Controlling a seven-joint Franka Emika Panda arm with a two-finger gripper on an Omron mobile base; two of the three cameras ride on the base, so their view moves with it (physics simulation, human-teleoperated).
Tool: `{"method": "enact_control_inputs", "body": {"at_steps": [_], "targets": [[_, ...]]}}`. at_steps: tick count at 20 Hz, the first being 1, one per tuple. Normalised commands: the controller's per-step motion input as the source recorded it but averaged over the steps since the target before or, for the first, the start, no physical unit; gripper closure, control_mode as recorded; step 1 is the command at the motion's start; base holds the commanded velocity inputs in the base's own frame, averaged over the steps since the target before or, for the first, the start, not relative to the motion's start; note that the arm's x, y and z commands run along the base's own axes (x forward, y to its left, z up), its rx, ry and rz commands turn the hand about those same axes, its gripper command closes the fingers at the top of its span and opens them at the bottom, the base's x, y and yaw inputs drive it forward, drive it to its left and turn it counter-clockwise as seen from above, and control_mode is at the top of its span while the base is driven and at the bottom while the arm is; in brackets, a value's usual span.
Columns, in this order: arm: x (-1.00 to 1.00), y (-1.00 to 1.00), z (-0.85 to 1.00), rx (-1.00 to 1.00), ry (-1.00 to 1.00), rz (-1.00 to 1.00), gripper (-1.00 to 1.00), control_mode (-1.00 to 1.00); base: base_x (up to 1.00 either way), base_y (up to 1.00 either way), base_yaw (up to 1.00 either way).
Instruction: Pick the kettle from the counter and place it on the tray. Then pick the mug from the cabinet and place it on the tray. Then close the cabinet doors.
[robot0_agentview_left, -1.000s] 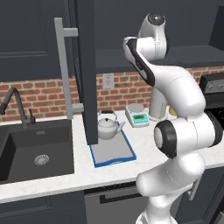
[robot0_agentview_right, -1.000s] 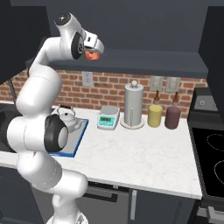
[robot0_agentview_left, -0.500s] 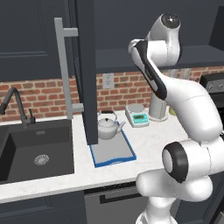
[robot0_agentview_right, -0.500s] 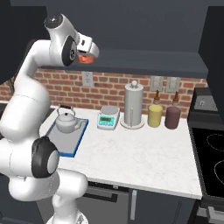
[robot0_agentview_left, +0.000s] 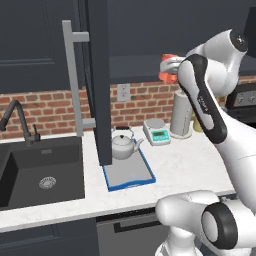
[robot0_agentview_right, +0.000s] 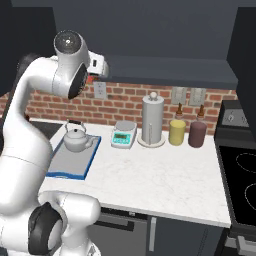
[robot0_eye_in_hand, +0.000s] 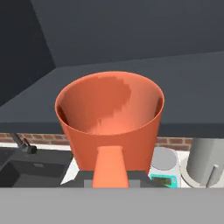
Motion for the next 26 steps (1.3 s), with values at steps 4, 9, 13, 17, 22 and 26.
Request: {"method": "enact_control_inputs", "body": {"at_steps": [4, 9, 13, 17, 22, 26], "targets": [[-0.91, 0.0, 0.0, 0.0, -0.01, 0.3, 1.0, -1.0, 0.0, 0.0, 0.0], [-0.76, 0.0, -0.13, 0.0, 0.0, 0.26, 1.0, -1.0, 0.0, 0.0, 0.0], [-0.69, 0.08, -0.37, 0.0, 0.0, 0.16, 1.0, -1.0, 0.0, 0.0, 0.0], [-0.53, 0.24, -0.59, 0.0, 0.0, 0.08, 1.0, -1.0, 0.0, 0.0, 0.0], [-0.33, 0.22, -0.62, -0.01, 0.0, 0.08, 1.0, -1.0, 0.0, 0.0, 0.0], [-0.22, 0.25, -0.65, 0.0, 0.0, 0.1, 1.0, -1.0, 0.0, 0.0, 0.0]]}}
